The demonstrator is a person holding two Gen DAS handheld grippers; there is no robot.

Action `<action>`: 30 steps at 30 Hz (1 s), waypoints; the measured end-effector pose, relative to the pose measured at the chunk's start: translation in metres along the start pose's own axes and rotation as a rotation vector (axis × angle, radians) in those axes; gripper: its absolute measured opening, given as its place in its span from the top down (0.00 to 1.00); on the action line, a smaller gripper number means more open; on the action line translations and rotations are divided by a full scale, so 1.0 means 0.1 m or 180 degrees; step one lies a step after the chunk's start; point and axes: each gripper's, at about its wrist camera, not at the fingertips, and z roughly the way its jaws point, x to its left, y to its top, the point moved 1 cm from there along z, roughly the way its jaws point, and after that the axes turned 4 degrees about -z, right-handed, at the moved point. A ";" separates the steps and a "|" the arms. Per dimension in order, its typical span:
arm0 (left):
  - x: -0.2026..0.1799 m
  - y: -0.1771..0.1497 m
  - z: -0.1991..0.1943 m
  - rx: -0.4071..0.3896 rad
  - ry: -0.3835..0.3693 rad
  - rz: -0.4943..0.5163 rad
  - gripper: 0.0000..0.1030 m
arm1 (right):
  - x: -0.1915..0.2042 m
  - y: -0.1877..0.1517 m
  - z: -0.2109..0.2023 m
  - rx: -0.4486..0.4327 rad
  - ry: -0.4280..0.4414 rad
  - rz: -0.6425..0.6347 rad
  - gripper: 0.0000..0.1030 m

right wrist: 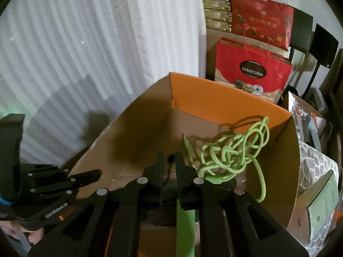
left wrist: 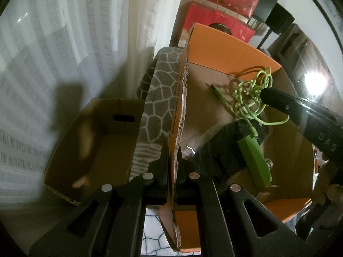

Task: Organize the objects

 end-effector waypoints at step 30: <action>0.00 0.00 0.00 -0.0001 0.0003 0.0000 0.96 | -0.51 -0.15 -0.67 -0.0231 -0.0756 0.0165 0.00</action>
